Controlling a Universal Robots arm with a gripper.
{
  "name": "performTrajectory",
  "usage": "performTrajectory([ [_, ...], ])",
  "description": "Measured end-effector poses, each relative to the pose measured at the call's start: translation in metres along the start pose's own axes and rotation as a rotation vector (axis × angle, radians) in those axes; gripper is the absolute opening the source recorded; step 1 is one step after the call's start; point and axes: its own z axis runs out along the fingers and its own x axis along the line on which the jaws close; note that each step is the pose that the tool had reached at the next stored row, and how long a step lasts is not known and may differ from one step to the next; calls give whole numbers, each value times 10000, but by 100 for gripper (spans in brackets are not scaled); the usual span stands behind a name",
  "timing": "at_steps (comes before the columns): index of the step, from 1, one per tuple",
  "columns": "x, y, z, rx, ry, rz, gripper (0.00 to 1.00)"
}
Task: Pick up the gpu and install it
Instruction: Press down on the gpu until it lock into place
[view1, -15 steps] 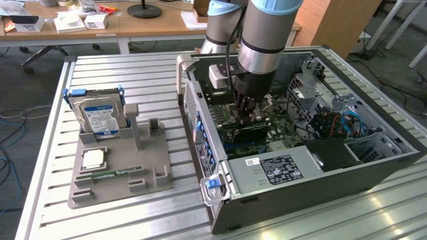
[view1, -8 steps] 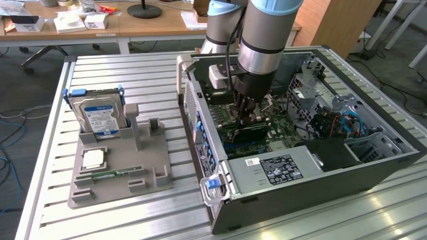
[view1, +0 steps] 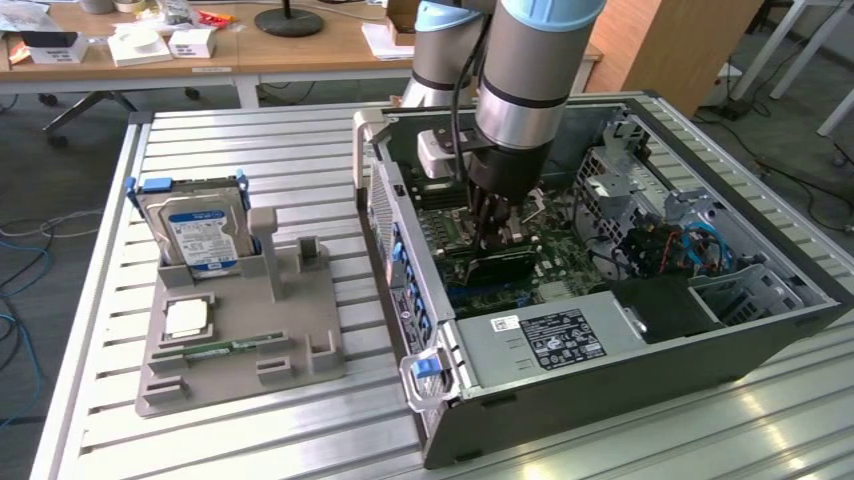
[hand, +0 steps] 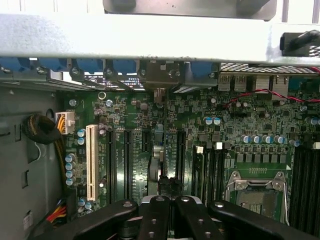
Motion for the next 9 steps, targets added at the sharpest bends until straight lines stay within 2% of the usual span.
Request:
performTrajectory([
  [9, 0, 0, 4, 1, -2, -1, 10],
])
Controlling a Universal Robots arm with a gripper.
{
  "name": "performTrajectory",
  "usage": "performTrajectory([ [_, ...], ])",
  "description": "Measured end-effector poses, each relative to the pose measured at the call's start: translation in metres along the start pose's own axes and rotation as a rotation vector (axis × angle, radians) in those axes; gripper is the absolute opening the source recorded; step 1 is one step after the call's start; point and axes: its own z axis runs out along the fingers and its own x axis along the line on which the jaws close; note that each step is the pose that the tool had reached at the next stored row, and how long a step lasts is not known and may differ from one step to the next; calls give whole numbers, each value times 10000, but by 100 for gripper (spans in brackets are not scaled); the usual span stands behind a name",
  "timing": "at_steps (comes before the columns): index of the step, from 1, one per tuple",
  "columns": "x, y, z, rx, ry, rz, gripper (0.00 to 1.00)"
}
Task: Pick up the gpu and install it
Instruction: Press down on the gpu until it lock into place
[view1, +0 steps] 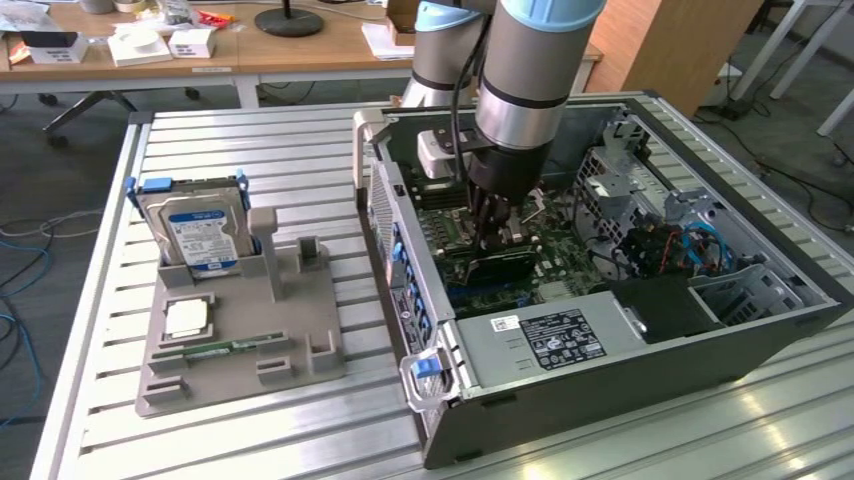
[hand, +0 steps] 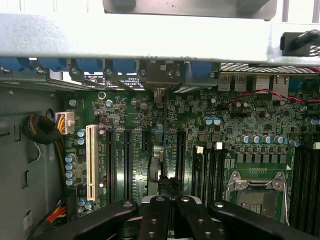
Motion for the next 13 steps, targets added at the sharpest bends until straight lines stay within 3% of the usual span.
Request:
performTrajectory([
  [13, -1, 14, 9, 1, 1, 0, 10],
])
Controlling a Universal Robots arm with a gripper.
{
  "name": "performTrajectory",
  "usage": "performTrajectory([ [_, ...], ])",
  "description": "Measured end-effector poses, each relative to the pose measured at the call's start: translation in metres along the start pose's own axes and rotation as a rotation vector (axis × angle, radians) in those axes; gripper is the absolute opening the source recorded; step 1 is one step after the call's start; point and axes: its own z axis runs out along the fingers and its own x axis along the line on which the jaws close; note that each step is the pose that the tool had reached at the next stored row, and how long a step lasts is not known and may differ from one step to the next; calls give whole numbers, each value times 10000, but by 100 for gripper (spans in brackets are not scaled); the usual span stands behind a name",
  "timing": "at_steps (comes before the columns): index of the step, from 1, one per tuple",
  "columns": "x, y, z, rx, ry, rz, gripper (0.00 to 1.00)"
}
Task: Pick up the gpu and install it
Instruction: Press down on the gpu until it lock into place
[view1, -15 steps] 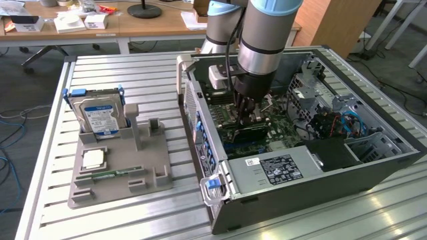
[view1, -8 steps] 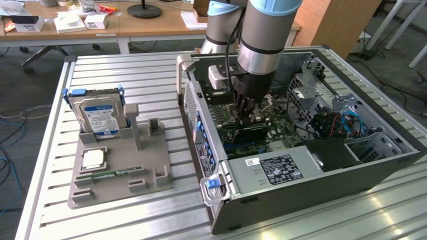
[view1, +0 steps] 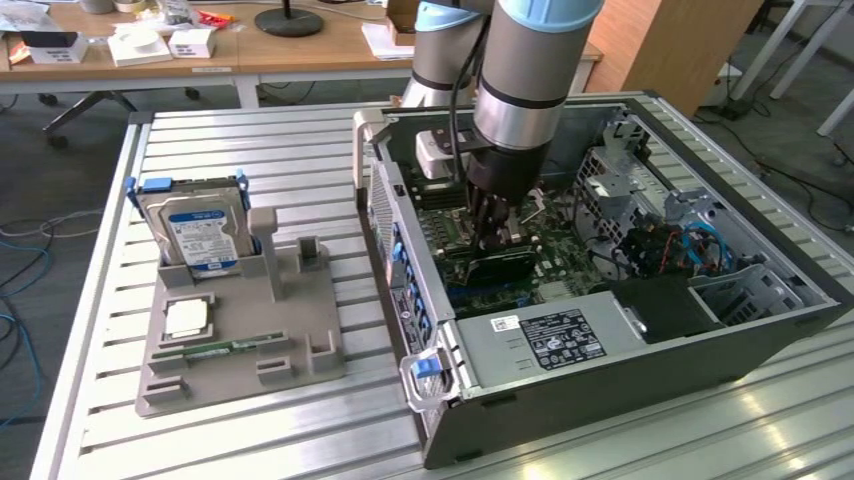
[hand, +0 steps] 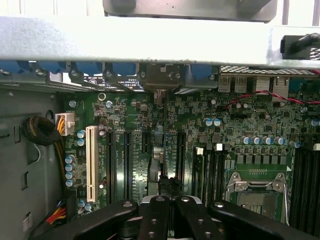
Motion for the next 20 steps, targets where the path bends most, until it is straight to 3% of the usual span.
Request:
performTrajectory([
  [20, 0, 6, 12, -2, 2, 0, 10],
])
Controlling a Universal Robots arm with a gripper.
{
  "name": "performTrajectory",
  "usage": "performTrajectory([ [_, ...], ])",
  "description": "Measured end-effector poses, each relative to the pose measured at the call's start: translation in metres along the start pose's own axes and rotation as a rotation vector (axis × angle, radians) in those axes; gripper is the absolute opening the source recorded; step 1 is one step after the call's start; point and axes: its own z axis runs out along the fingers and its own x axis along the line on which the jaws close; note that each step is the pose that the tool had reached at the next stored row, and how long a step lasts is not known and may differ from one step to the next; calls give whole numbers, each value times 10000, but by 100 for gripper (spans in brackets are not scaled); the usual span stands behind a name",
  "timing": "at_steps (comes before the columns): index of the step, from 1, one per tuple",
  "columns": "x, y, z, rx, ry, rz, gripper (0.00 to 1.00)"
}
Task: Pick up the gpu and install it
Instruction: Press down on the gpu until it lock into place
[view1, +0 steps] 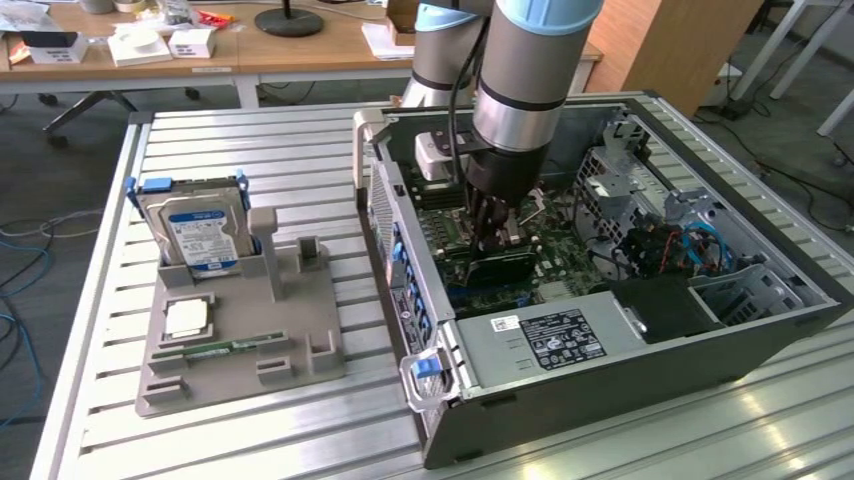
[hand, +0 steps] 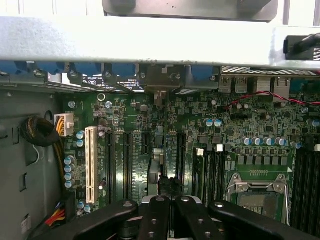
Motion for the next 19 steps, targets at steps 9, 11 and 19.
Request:
performTrajectory([
  [9, 0, 5, 13, 1, -2, 0, 10],
  [11, -1, 6, 21, -1, -4, 2, 10],
  [19, 0, 6, 28, 1, -2, 0, 10],
])
